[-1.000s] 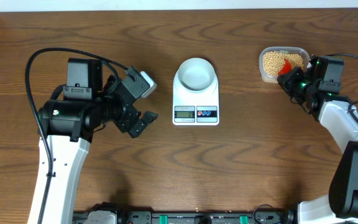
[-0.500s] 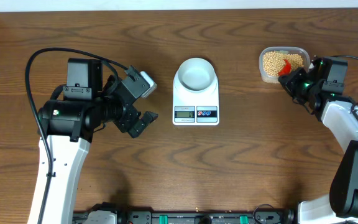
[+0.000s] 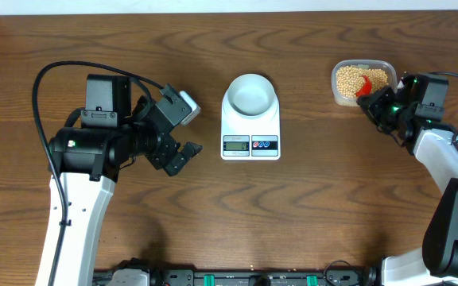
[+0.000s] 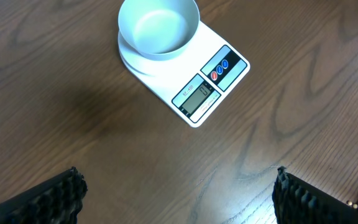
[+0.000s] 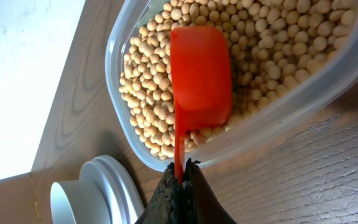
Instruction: Scoop item into bowl and weigh 50g on scale
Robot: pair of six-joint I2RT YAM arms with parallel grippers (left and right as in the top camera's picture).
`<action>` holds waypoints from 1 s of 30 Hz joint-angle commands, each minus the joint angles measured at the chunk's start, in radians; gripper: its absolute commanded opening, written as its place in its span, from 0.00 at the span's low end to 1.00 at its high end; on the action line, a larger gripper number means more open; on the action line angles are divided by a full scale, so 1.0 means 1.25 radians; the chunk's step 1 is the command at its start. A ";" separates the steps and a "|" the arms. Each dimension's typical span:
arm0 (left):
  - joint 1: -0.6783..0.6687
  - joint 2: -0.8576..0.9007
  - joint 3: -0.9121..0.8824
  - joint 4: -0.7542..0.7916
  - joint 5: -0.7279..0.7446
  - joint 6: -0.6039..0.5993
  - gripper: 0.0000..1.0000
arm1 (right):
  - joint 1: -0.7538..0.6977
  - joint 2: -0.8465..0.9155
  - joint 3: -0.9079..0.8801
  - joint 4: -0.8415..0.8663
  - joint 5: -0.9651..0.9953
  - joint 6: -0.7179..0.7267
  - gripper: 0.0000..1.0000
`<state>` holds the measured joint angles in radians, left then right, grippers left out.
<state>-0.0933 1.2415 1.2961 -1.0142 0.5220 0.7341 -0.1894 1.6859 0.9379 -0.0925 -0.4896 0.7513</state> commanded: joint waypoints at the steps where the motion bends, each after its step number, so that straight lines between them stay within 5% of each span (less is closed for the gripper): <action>1: 0.003 -0.006 0.014 -0.002 0.013 0.008 0.98 | -0.004 0.007 0.002 -0.013 -0.072 0.009 0.01; 30: 0.003 -0.006 0.014 -0.002 0.013 0.008 0.98 | -0.004 0.009 0.002 -0.013 -0.055 0.009 0.01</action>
<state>-0.0933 1.2415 1.2961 -1.0142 0.5220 0.7341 -0.1989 1.6882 0.9379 -0.0921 -0.5159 0.7536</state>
